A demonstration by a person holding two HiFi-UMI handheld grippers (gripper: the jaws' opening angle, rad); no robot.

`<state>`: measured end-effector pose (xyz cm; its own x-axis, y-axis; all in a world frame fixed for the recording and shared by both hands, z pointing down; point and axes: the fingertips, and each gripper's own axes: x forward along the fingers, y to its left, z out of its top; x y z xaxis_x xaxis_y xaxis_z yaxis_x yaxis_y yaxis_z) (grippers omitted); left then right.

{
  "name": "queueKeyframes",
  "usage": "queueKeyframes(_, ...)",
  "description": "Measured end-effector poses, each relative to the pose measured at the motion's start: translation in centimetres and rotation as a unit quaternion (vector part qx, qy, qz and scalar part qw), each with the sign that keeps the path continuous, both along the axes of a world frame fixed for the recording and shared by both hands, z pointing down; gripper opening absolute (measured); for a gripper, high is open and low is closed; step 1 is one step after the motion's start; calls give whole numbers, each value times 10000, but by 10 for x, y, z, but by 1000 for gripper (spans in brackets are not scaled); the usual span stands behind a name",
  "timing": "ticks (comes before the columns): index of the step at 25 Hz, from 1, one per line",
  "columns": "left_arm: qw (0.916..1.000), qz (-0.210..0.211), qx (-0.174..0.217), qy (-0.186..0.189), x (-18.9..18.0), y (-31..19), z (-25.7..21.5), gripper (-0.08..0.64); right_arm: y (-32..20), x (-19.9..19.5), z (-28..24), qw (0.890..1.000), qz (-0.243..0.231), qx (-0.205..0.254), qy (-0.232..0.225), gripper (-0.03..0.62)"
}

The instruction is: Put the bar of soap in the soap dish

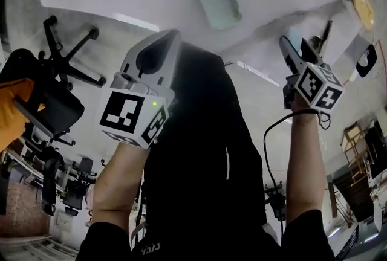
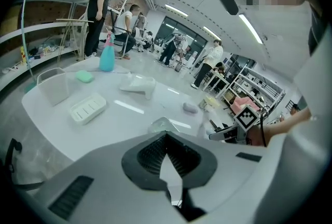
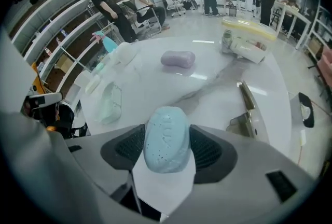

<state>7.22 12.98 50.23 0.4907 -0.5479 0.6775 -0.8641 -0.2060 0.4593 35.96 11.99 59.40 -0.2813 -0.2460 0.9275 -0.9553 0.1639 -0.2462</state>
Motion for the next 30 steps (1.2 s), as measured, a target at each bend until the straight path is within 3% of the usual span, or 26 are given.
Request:
queueKeyframes(11, 9997, -208, -107, 63, -22, 8, -11, 11, -31, -52, -42, 9976, -242, 431, -475, 285)
queueKeyframes(19, 9985, -490, -193, 116, -49, 16, -11, 11, -38, -138, -51, 9896, -1128, 358, -815, 284)
queueKeyframes(23, 9975, -653, -213, 158, -61, 19, -8, 11, -33, -170, -34, 9875, -1419, 103, -677, 284)
queueKeyframes(30, 9960, -828, -274, 212, -79, 29, -1, 11, -28, -191, -12, 9798, -1984, -146, -222, 284)
